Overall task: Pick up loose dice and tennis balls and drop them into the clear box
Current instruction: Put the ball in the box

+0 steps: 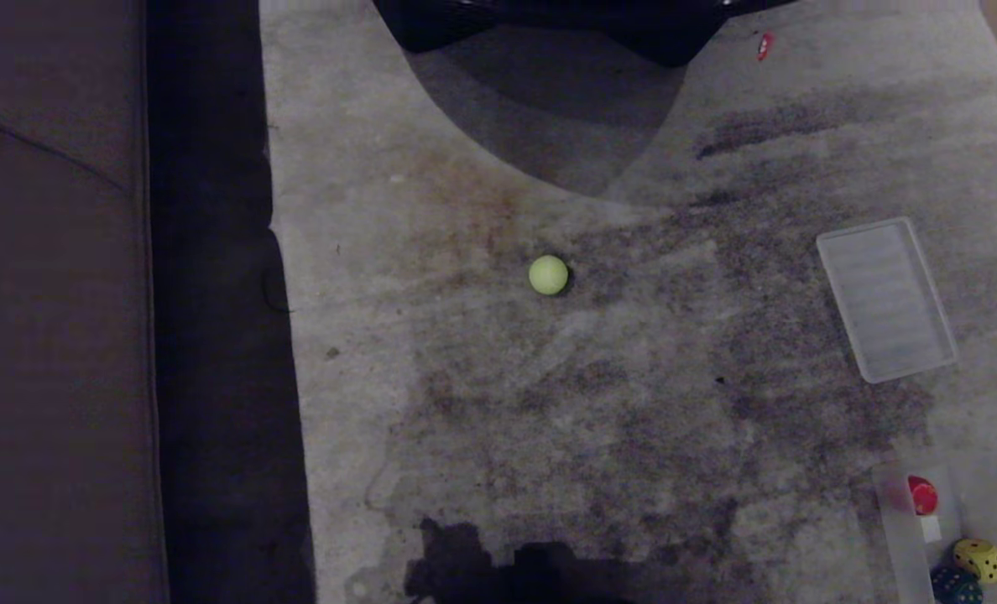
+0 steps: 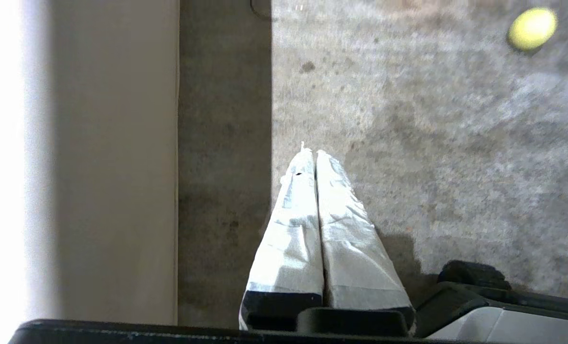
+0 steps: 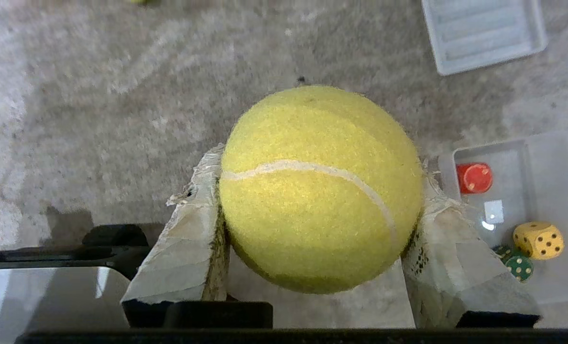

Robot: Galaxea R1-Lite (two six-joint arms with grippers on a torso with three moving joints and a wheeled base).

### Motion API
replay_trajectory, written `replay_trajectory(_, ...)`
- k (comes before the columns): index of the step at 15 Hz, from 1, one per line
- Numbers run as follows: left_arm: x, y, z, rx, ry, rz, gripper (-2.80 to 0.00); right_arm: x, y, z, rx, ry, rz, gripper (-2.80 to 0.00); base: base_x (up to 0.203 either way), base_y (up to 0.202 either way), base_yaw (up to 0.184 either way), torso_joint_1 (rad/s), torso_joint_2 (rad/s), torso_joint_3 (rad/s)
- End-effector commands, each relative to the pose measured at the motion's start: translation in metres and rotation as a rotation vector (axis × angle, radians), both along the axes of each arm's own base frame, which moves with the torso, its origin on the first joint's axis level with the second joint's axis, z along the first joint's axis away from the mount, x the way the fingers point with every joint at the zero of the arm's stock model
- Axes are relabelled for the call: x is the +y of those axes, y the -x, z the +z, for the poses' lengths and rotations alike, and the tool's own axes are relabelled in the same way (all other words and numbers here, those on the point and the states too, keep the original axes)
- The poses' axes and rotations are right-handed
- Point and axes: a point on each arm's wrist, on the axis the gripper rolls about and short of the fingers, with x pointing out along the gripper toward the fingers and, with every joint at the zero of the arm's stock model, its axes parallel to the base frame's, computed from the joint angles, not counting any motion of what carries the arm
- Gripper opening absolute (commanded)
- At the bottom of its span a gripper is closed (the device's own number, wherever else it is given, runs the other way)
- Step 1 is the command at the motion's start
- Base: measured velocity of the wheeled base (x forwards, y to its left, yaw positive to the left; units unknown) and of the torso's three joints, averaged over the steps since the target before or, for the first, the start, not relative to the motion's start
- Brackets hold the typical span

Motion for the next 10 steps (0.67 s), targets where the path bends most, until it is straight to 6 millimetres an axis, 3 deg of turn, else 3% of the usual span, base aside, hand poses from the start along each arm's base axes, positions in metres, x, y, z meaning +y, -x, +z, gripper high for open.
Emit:
replay_trajectory(1,0.0000,-0.0002,-0.0003,0.002,-0.003,0.001,-2.80,0.0000,-0.0001,0.0001,0.002,0.000,0.000,-2.80,0.000,0.000,0.000,0.004,0.00,0.210)
replay_trajectory(10,0.0000,-0.0002,-0.0003,0.002,-0.002,0.001,-2.80,0.0000,-0.0002,0.0001,0.003,0.000,0.000,-2.80,0.000,0.000,0.000,0.002,0.00,0.202)
